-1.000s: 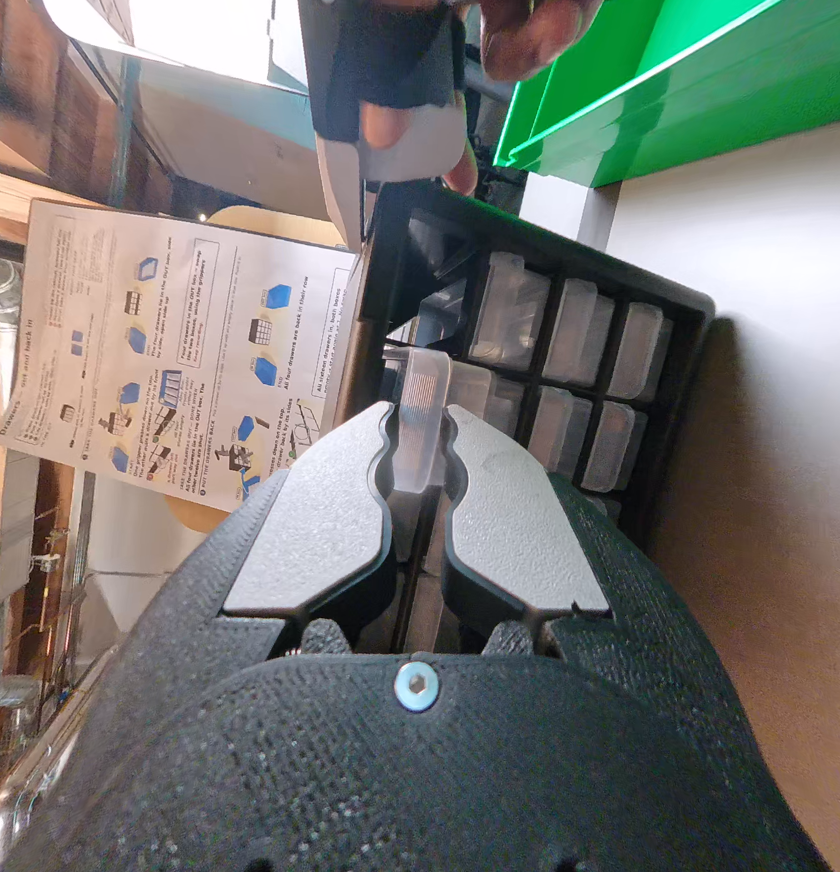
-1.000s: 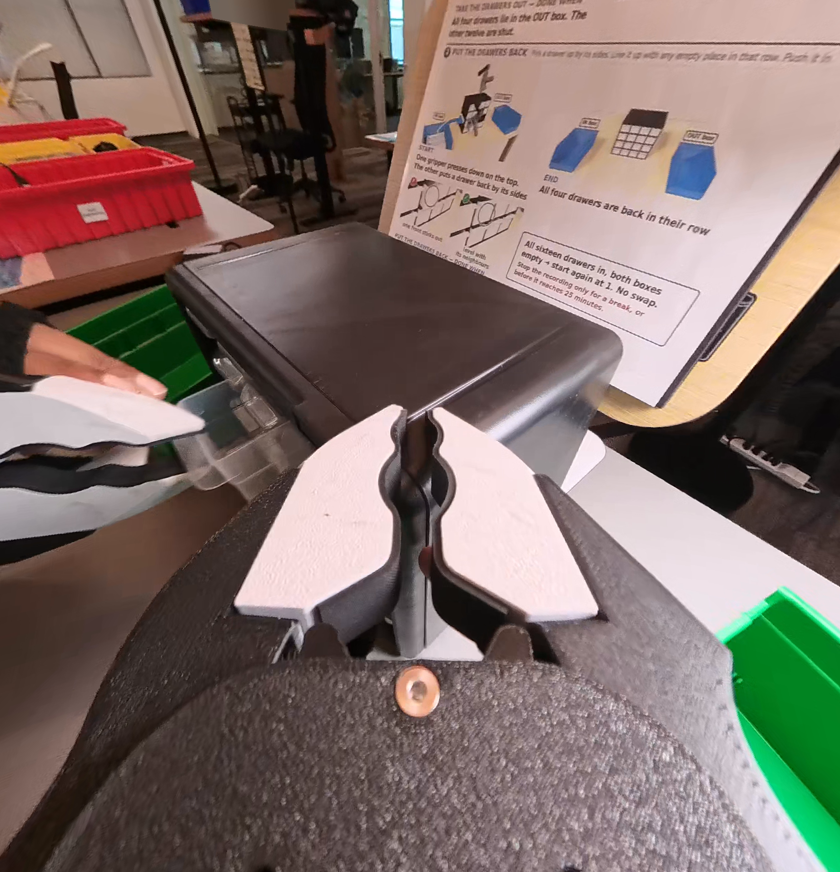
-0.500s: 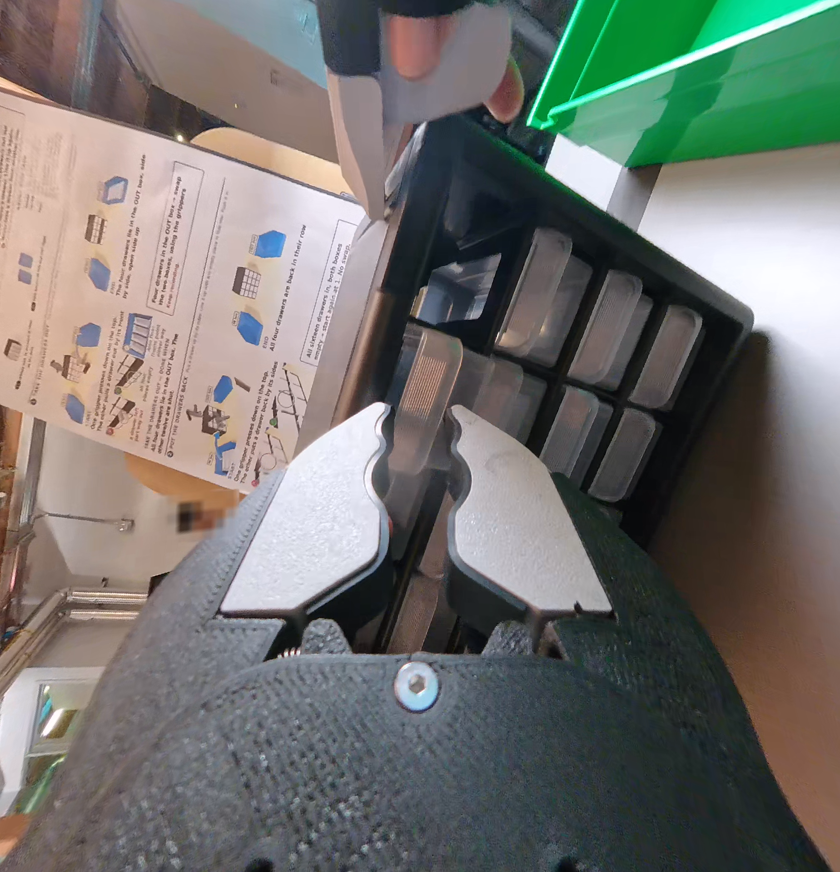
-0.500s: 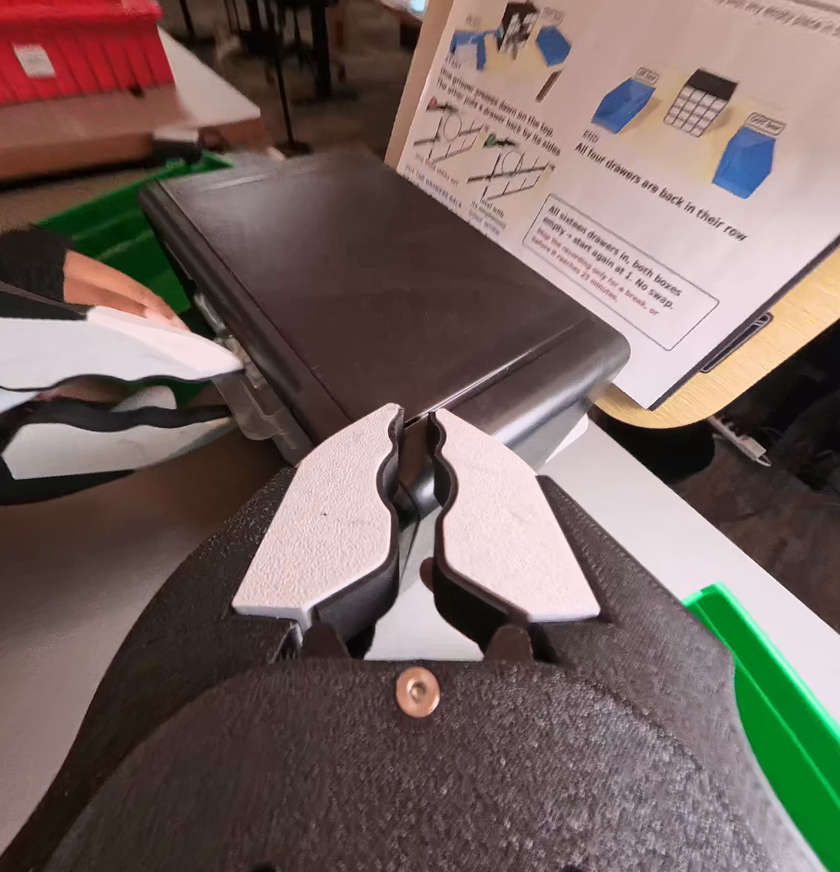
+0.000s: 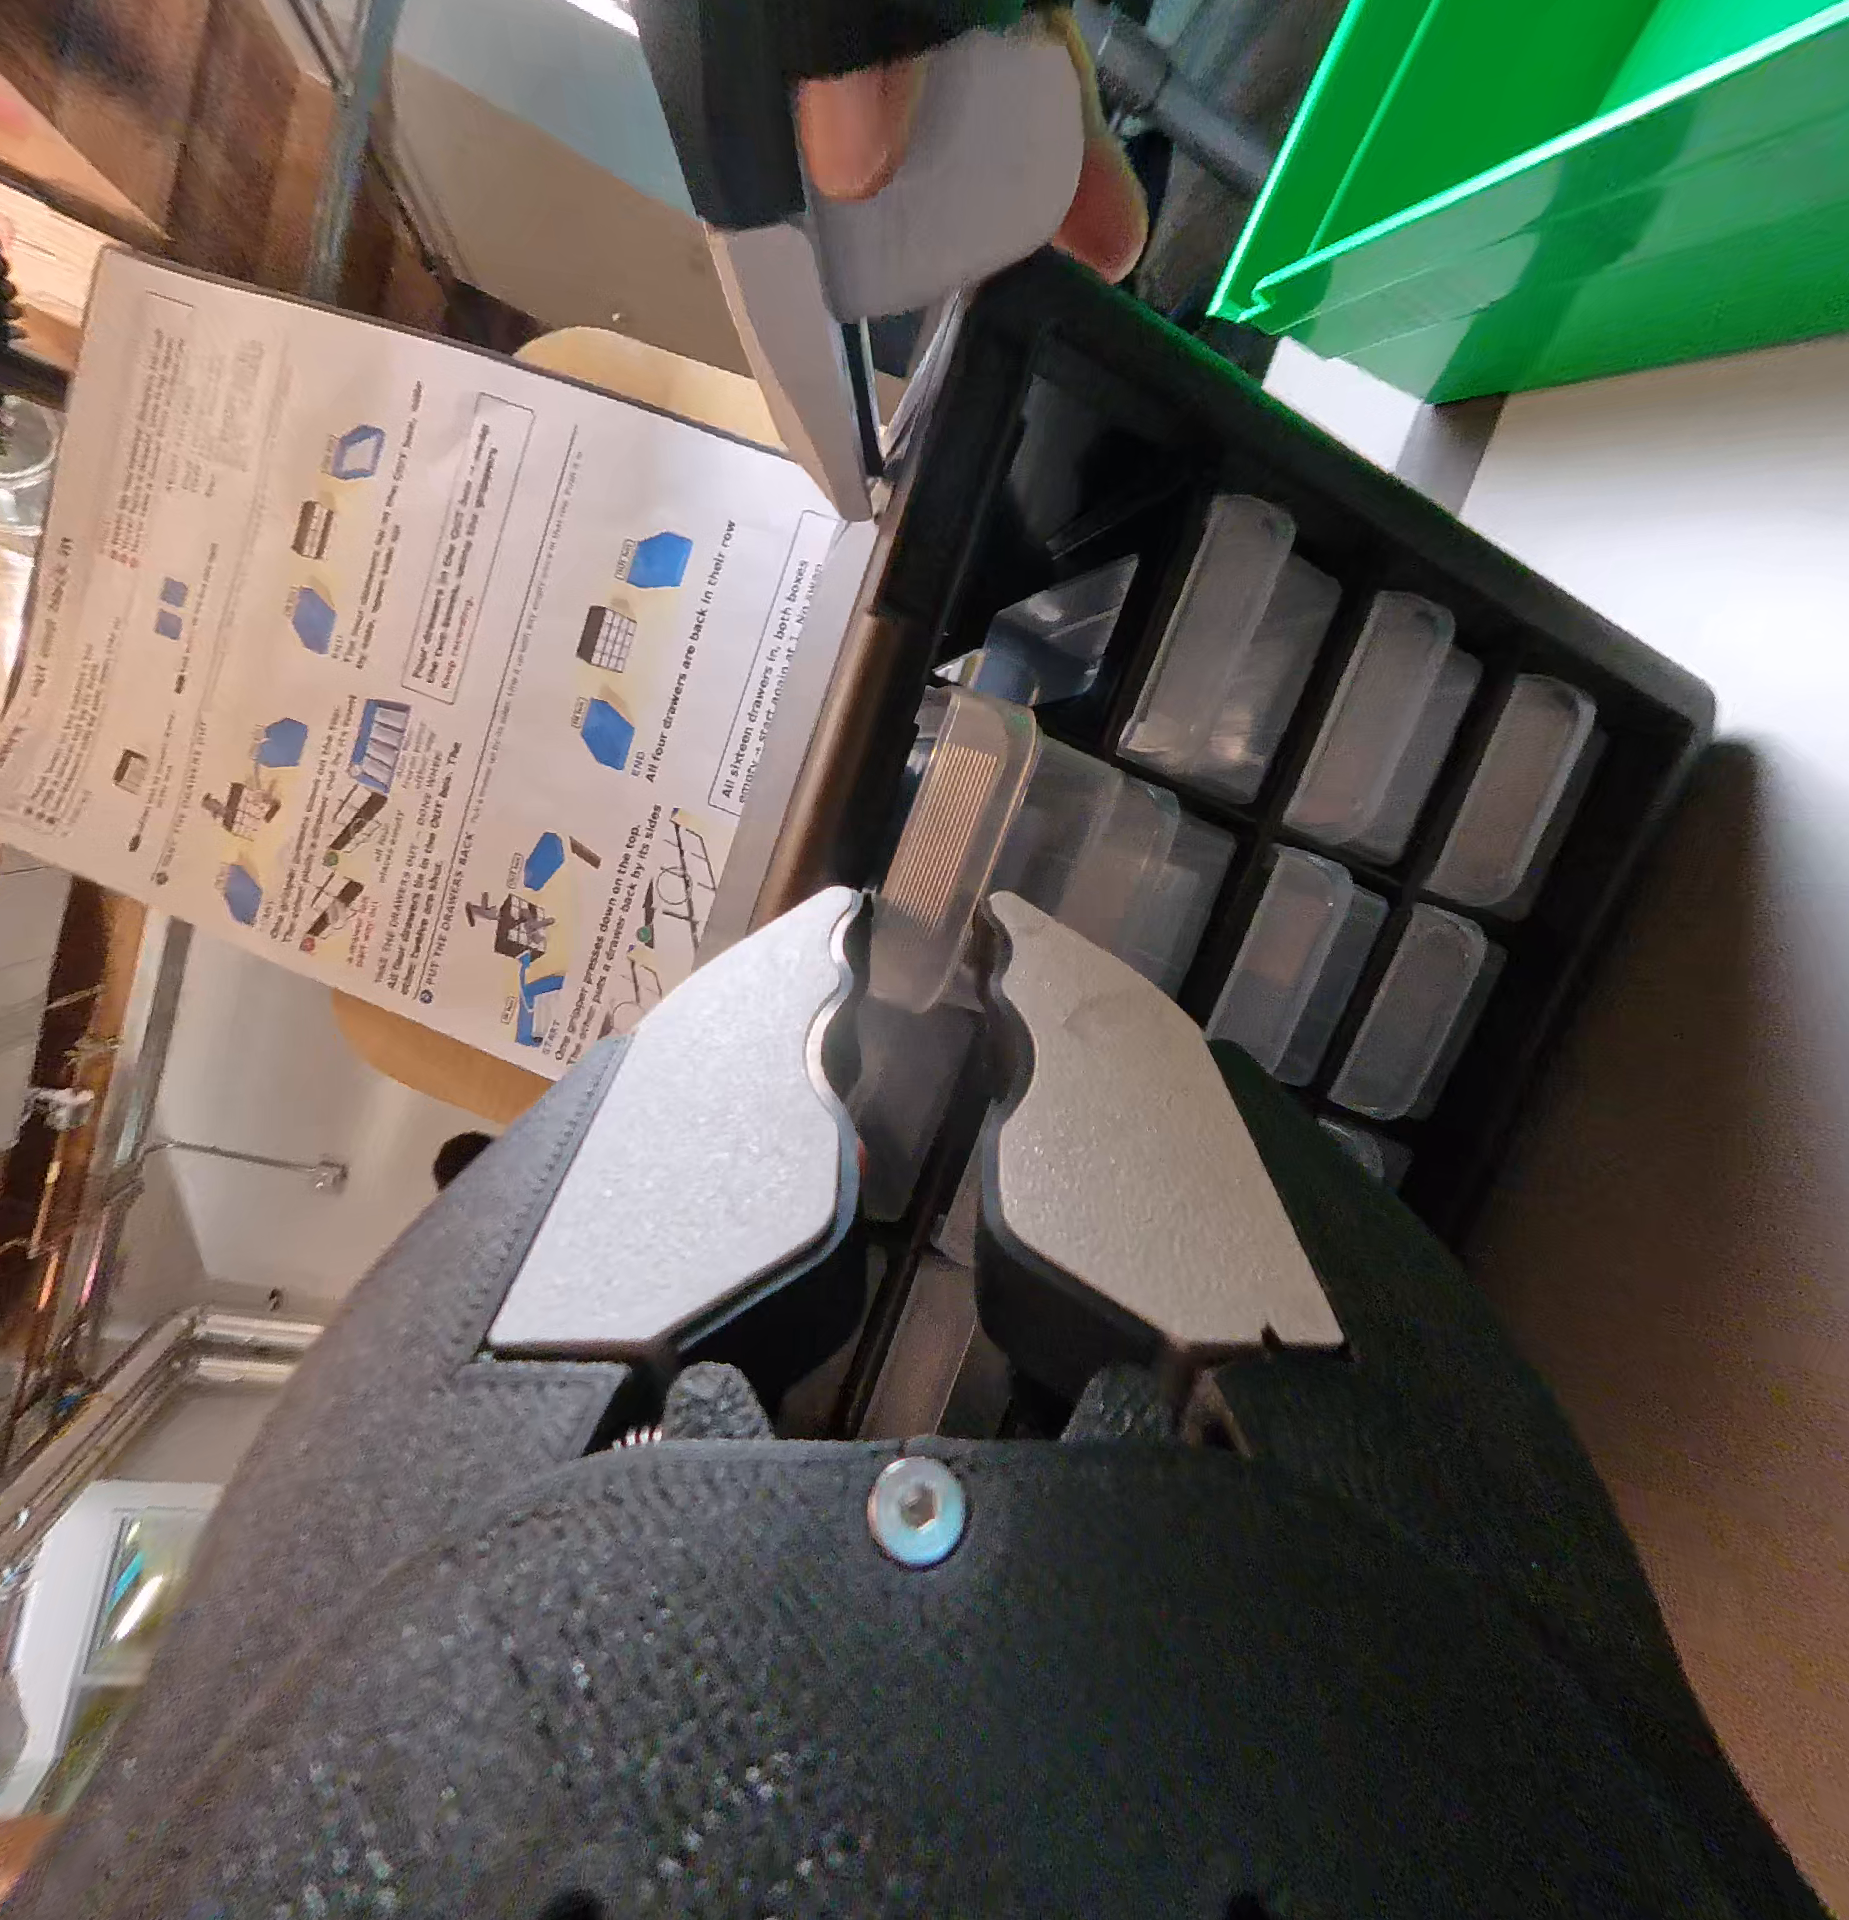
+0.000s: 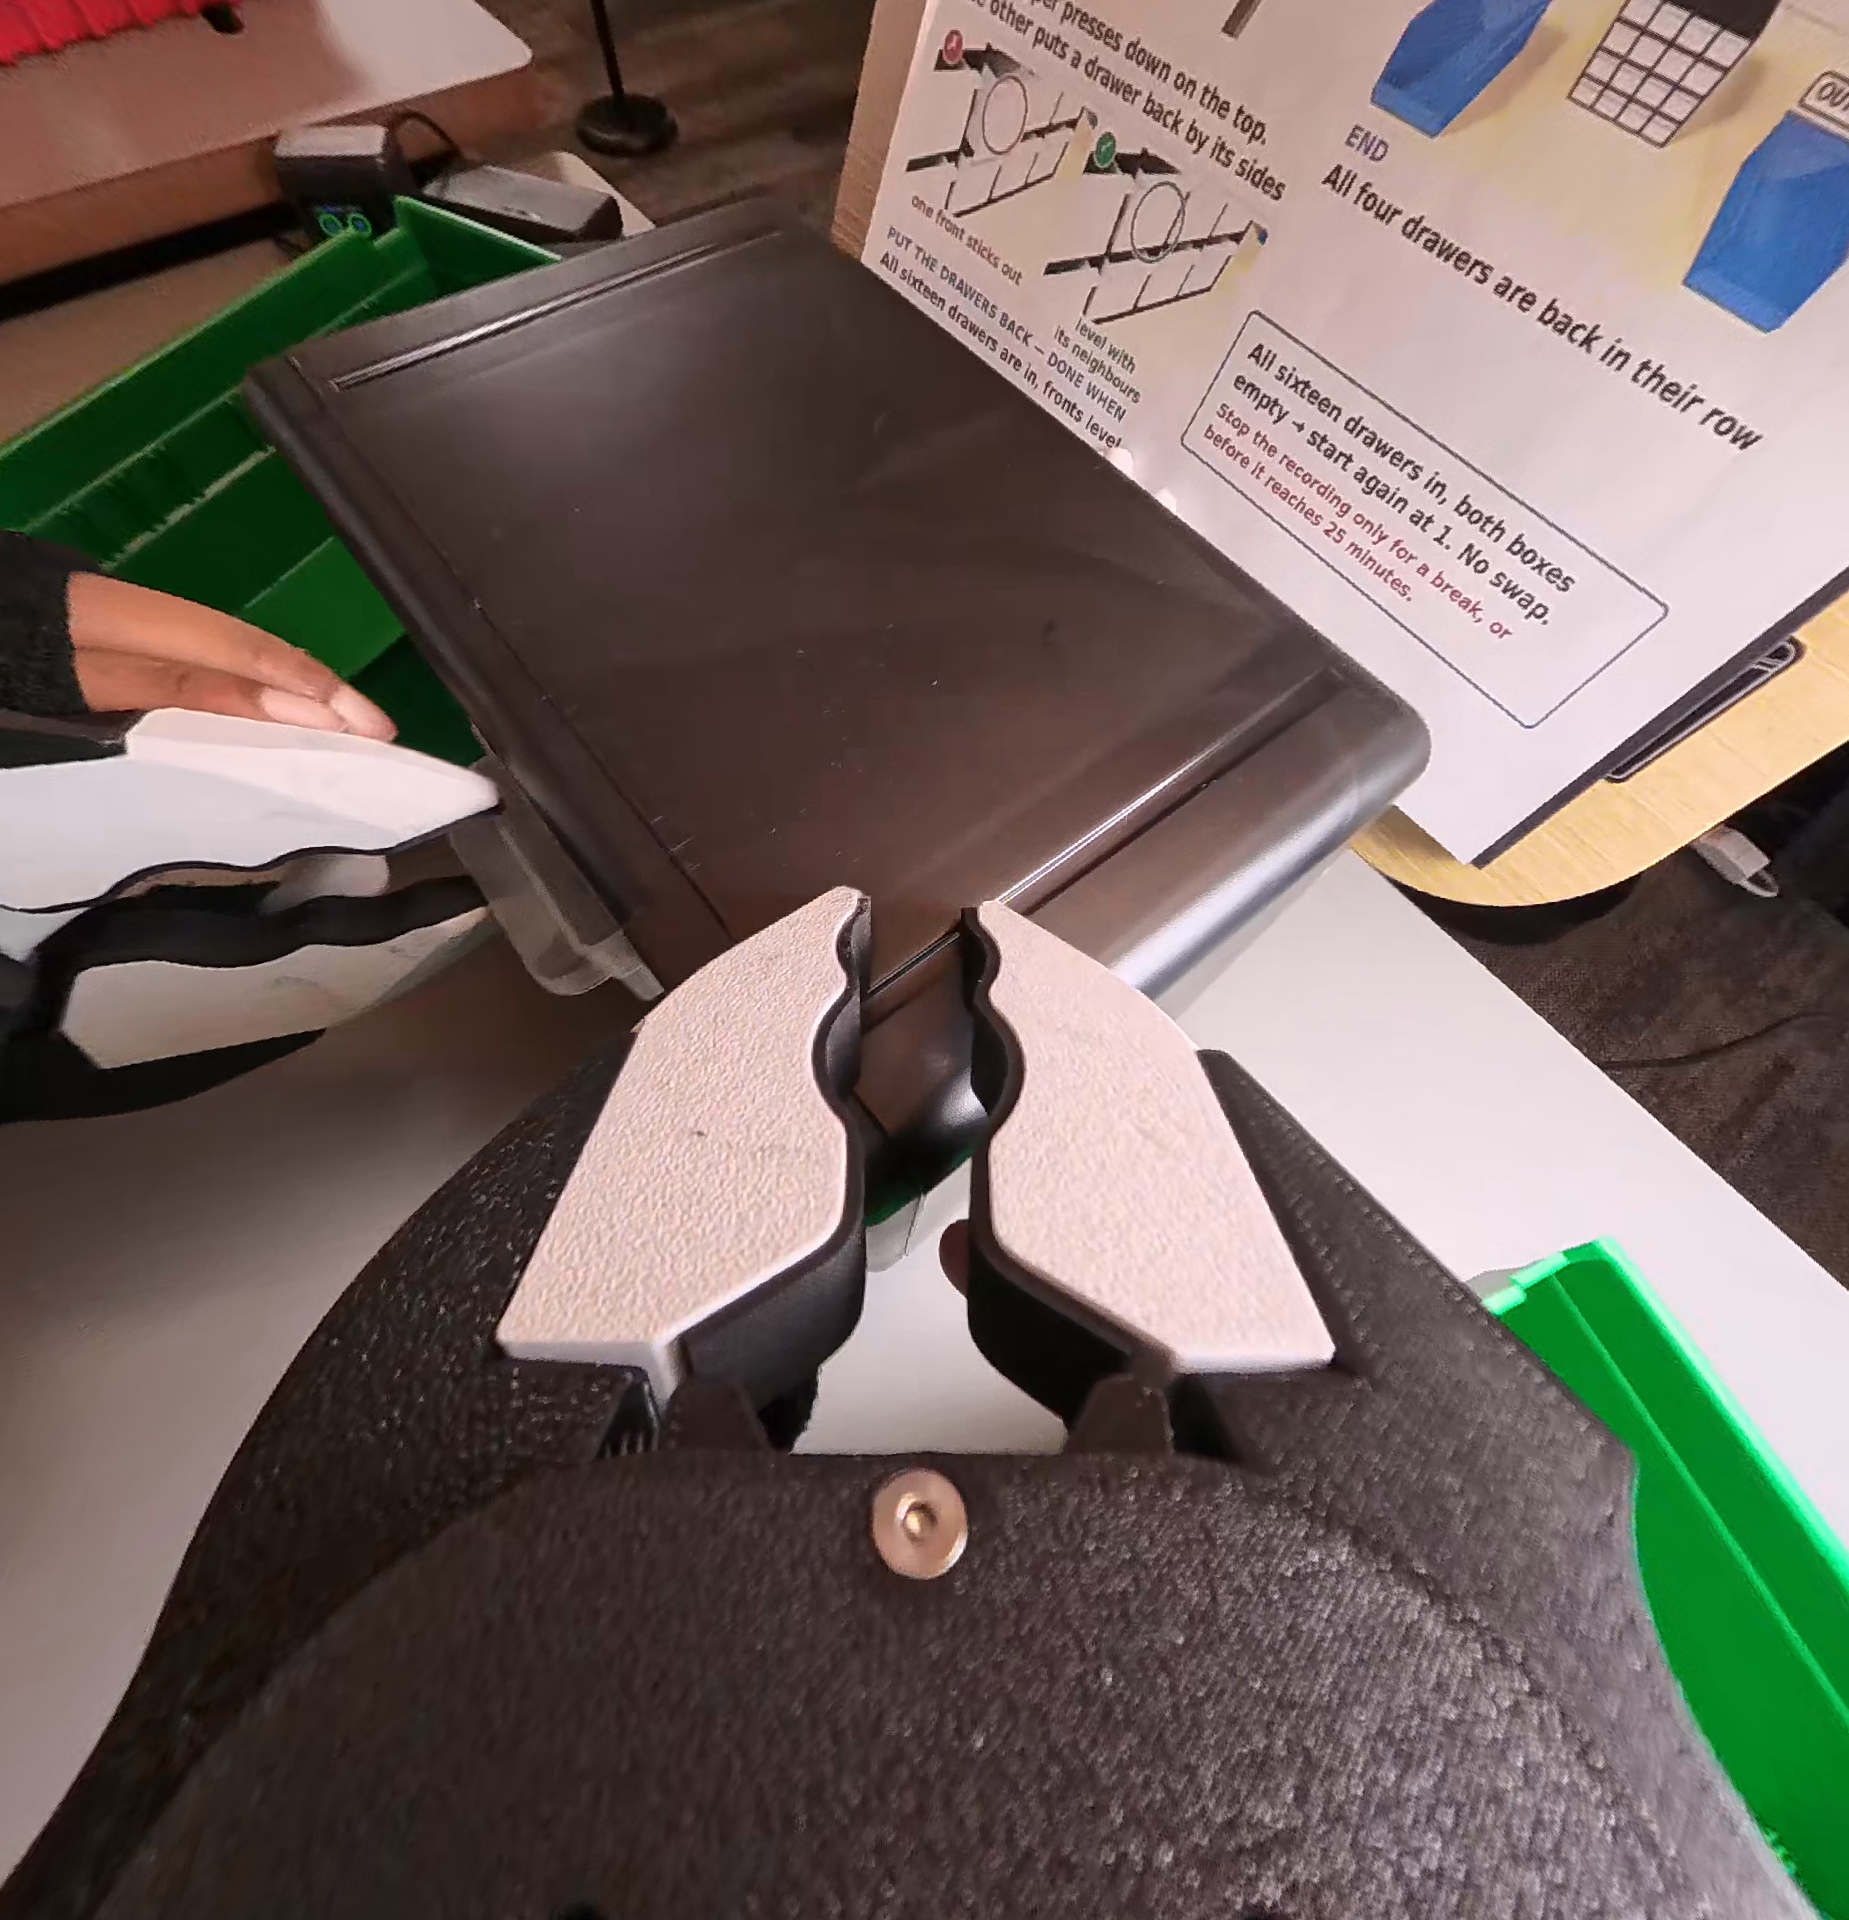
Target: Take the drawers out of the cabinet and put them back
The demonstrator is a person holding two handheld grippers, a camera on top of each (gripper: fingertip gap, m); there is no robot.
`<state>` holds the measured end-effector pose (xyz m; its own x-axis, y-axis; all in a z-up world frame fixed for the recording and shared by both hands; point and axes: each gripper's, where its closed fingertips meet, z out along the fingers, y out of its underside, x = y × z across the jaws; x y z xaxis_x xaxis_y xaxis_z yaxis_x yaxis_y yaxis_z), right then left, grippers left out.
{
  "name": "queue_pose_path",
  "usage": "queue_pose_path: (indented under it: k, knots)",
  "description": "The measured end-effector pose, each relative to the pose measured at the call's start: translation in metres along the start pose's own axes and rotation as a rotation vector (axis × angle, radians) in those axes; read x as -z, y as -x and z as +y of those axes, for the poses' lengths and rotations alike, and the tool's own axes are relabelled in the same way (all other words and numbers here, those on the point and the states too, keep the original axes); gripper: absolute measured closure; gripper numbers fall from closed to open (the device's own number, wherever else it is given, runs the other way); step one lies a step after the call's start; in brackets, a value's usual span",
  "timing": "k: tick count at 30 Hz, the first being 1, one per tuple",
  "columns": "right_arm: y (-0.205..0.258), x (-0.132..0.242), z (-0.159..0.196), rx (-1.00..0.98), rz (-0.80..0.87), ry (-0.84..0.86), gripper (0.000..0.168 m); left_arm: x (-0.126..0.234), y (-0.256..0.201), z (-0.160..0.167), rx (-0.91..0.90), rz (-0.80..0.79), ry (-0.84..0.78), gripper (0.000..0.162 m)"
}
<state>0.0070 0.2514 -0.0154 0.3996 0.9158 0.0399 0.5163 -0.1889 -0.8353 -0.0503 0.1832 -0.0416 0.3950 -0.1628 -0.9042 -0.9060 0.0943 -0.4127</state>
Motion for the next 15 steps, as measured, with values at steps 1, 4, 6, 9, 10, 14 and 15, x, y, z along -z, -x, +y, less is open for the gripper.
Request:
queue_pose_path:
  k: [1, 4, 6, 9, 10, 14, 15]
  knots:
    - [0.000, 0.000, 0.000, -0.002, 0.004, -0.004, 0.152, 0.004, -0.001, -0.002, -0.004, 0.019, -0.012, 0.144]
    - [0.000, 0.000, 0.000, -0.018, -0.001, -0.012, 0.152, 0.014, -0.003, -0.006, -0.014, 0.060, -0.035, 0.143]
    - [0.000, 0.000, 0.000, -0.029, -0.009, -0.020, 0.152, 0.015, -0.005, -0.007, -0.022, 0.065, -0.048, 0.144]
    - [0.001, 0.000, 0.000, -0.030, -0.006, -0.030, 0.152, 0.015, -0.005, -0.006, -0.038, 0.045, -0.056, 0.144]
    - [0.001, 0.000, 0.000, -0.025, -0.001, -0.031, 0.152, 0.014, -0.005, -0.006, -0.029, 0.046, -0.057, 0.144]
    - [0.001, 0.001, 0.000, -0.019, 0.007, -0.034, 0.152, 0.011, -0.003, -0.002, 0.046, 0.055, -0.072, 0.137]
    - [0.001, 0.001, 0.000, -0.020, 0.006, -0.035, 0.152, 0.011, -0.001, -0.003, 0.067, 0.050, -0.084, 0.132]
